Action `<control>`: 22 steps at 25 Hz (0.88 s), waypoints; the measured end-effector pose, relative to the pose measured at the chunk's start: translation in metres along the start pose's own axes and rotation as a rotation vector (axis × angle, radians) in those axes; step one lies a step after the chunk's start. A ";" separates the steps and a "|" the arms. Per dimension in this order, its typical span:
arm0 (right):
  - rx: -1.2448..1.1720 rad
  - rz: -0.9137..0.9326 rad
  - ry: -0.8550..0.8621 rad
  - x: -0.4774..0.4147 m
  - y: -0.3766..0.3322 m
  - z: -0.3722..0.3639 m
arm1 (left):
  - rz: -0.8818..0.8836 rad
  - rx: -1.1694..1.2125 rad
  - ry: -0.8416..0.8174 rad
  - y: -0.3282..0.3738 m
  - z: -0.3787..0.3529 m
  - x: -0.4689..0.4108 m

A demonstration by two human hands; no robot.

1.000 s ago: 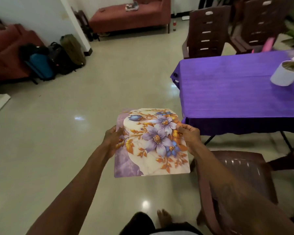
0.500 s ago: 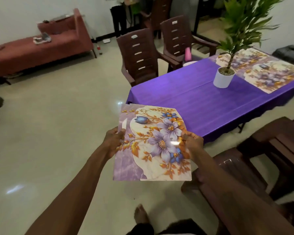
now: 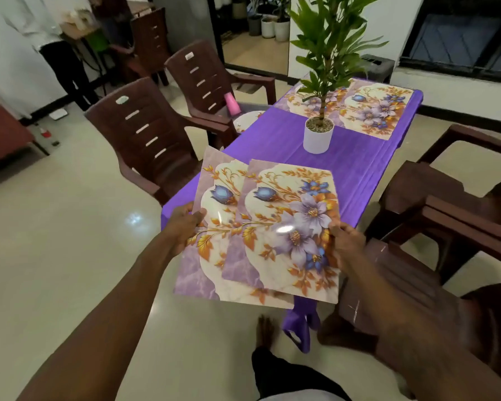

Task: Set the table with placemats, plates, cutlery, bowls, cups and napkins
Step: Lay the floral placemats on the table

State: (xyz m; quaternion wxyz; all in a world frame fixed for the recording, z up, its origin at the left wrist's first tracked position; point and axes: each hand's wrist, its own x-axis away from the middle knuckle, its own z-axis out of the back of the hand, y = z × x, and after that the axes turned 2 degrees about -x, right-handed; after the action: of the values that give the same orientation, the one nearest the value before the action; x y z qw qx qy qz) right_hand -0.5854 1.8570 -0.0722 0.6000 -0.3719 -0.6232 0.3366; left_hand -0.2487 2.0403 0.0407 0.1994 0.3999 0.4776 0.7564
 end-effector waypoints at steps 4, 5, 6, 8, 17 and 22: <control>0.047 -0.047 0.165 -0.050 0.008 -0.015 | 0.020 -0.158 -0.016 0.030 0.030 -0.075; 0.048 -0.072 0.181 -0.064 0.015 -0.017 | 0.019 -0.200 -0.025 0.038 0.039 -0.094; 0.069 -0.093 0.201 -0.081 0.028 -0.016 | 0.013 -0.229 -0.026 0.044 0.047 -0.114; 0.126 -0.095 0.260 -0.109 0.051 -0.017 | -0.006 -0.280 -0.007 0.058 0.057 -0.149; 0.375 -0.020 0.401 -0.055 0.004 -0.053 | -0.041 -0.439 -0.079 0.072 0.064 -0.258; 0.502 -0.032 0.535 -0.046 0.012 -0.060 | -0.100 -0.629 -0.177 0.037 0.087 -0.346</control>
State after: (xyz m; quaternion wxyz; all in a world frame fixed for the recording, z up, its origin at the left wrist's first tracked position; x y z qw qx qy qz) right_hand -0.5245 1.8214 -0.1023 0.8195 -0.2783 -0.3480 0.3603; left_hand 0.0309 1.8355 -0.0507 0.3908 0.3590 0.2204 0.8184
